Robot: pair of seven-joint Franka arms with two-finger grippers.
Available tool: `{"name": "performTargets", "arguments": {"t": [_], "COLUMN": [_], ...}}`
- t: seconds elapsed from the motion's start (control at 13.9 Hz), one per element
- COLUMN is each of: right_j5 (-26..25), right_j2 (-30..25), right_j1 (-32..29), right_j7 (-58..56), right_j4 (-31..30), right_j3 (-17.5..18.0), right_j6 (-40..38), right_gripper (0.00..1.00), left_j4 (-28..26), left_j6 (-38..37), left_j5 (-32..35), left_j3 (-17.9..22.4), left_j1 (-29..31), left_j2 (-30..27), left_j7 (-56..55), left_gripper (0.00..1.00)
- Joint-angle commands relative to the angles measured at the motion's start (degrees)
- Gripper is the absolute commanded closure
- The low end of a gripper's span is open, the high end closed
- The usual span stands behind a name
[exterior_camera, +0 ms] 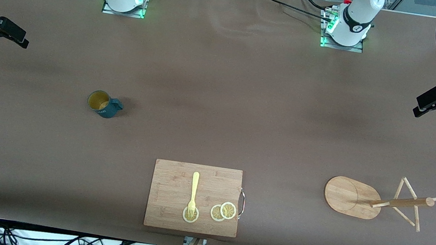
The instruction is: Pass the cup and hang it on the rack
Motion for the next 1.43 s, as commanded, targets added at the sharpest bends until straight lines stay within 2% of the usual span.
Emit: {"name": "performTargets", "arguments": {"t": [0.0, 0.79, 1.22, 1.36], "right_j5": [-0.3, -0.1, -0.1, -0.1], "right_j2": [-0.2, 0.1, 0.1, 0.8], "right_j1": [-0.9, -0.9, -0.9, -0.5], "right_j7": [0.1, 0.3, 0.4, -0.9], "right_j4": [-0.3, -0.2, -0.2, 0.8], "right_j3": [0.9, 0.8, 1.0, 1.1], "right_j6": [1.1, 1.3, 1.1, 1.0], "right_gripper": [0.0, 0.0, 0.0, 0.0], "left_j4": [1.7, 1.7, 1.6, 1.6], "left_j6": [-0.4, -0.6, -3.1, -2.8], "left_j5": [-0.4, 0.1, 0.0, -0.3], "left_j3": [0.2, 0.2, 0.6, 0.4], "left_j1": [0.0, 0.4, 1.0, 0.8], "left_j2": [0.8, 0.9, 0.9, 2.2], "left_j7": [0.3, 0.1, -0.1, 0.0], "left_gripper": [0.0, 0.0, 0.0, 0.0]}}
